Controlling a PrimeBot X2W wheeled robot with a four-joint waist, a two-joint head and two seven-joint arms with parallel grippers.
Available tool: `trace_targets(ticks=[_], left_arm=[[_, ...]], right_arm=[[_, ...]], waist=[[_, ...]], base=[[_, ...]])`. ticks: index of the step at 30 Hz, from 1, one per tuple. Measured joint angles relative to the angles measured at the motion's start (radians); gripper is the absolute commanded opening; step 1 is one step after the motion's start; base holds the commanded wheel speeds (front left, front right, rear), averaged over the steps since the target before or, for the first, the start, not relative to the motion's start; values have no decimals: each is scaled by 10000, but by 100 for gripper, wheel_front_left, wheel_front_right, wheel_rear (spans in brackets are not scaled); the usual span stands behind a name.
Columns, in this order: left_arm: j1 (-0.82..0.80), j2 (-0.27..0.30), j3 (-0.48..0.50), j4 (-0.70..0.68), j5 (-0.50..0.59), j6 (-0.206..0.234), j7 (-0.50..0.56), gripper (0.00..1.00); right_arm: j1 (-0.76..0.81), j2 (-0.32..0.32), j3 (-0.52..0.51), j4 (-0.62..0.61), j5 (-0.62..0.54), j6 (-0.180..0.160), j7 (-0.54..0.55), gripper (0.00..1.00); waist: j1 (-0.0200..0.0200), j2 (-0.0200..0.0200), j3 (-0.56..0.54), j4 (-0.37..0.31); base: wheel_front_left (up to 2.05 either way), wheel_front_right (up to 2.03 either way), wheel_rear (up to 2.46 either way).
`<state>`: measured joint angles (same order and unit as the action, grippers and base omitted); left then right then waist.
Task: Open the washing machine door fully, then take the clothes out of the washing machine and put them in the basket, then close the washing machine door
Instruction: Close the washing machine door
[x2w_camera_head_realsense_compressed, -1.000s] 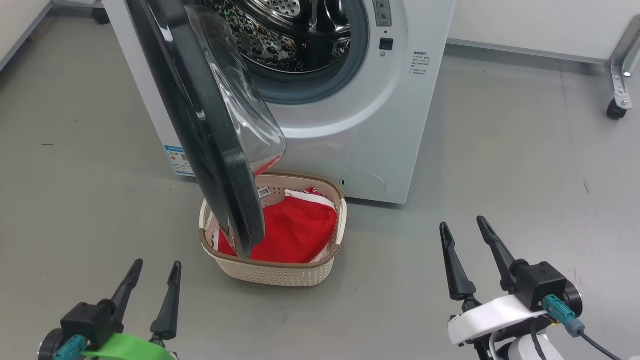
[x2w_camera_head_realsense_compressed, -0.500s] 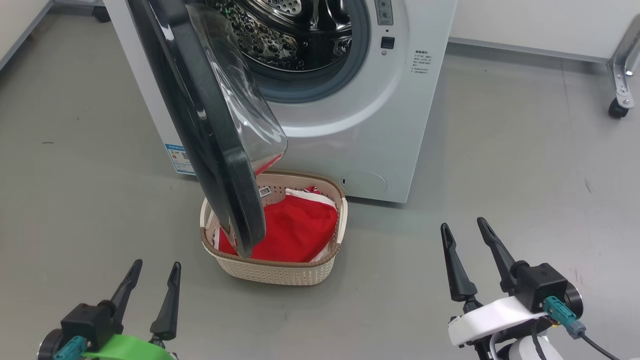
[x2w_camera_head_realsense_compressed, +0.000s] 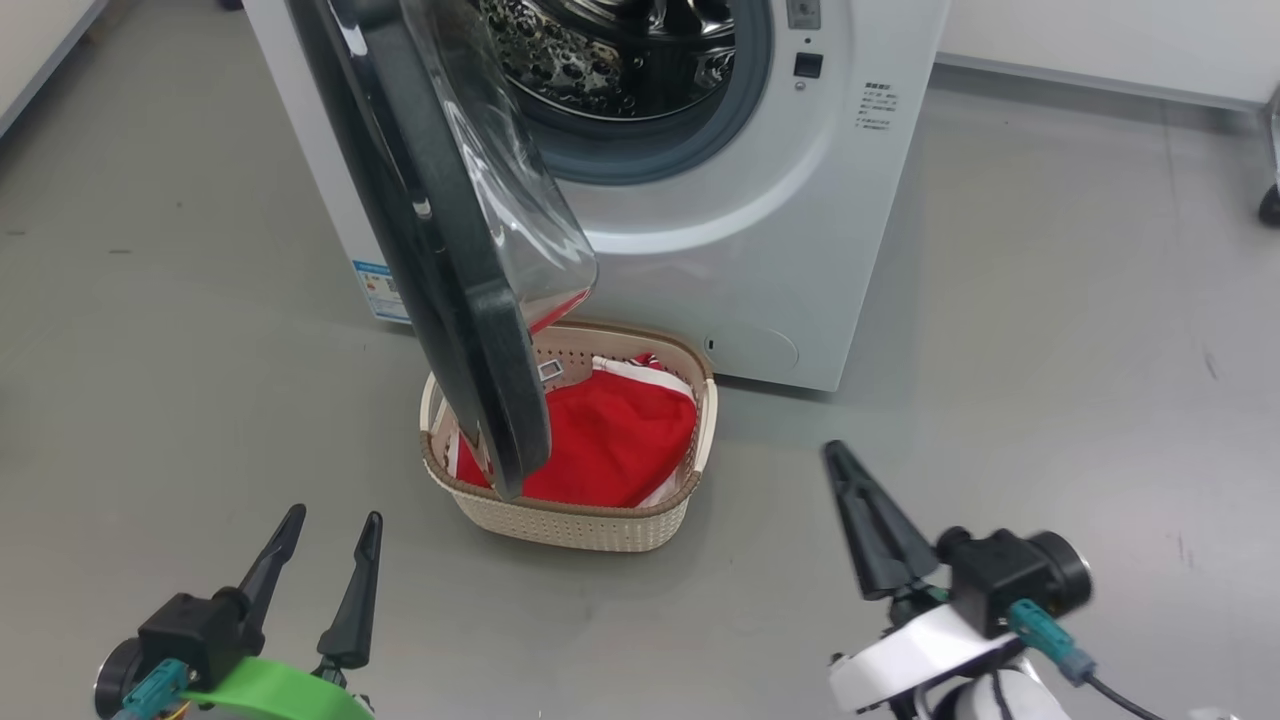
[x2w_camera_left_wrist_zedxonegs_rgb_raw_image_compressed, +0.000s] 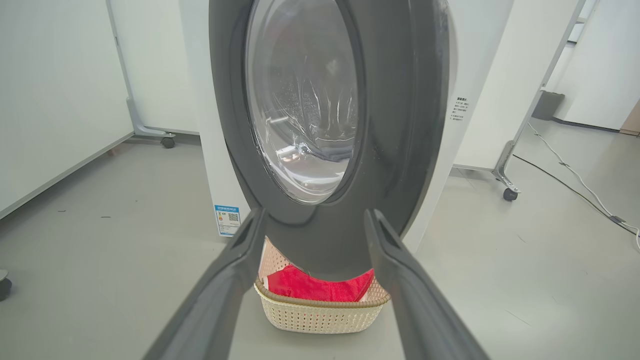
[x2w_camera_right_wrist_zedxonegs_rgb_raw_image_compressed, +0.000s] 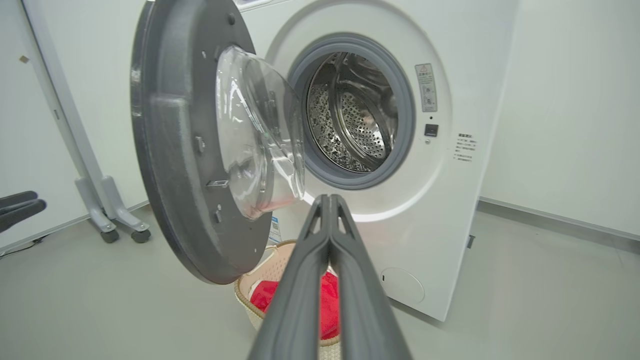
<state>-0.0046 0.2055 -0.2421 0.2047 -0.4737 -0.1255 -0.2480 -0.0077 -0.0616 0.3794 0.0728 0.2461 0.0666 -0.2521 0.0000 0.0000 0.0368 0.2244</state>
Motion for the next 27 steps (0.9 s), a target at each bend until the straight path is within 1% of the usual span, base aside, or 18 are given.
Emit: trace_targets(ticks=[2,5,7,8,12,19,27], left_arm=[[-98,-13,-29,-38,0,0,-10,100],[-191,-50,-132,-81,0,0,-10,100],[-255,-94,-176,-86,-2,0,-10,100],[-280,-117,-180,-94,-6,0,-10,100],[-459,-188,-249,-92,-15,0,-12,100],[-675,-339,-407,-84,-100,0,-12,100],[-1027,-502,-516,-75,-205,-2,-12,100]], right_arm=[[-242,-4,422,-10,-134,151,0,0],[-727,-4,1016,-29,-368,288,2,0],[-1049,-2,1365,-27,-481,299,19,0],[-1197,0,1549,-21,-497,376,71,0],[-1757,-6,2203,150,-642,466,295,0],[-2736,-15,3114,683,-696,550,610,0],[-3675,-36,3586,1496,-531,552,811,0]], waist=[[0,0,76,98],[0,0,200,265],[0,0,289,390],[0,0,335,454],[0,0,543,728],[0,0,936,1248],[0,0,1365,1892]], base=[[0,0,0],[0,0,0],[0,0,0],[0,0,0],[0,0,0],[0,0,0],[0,0,0]])
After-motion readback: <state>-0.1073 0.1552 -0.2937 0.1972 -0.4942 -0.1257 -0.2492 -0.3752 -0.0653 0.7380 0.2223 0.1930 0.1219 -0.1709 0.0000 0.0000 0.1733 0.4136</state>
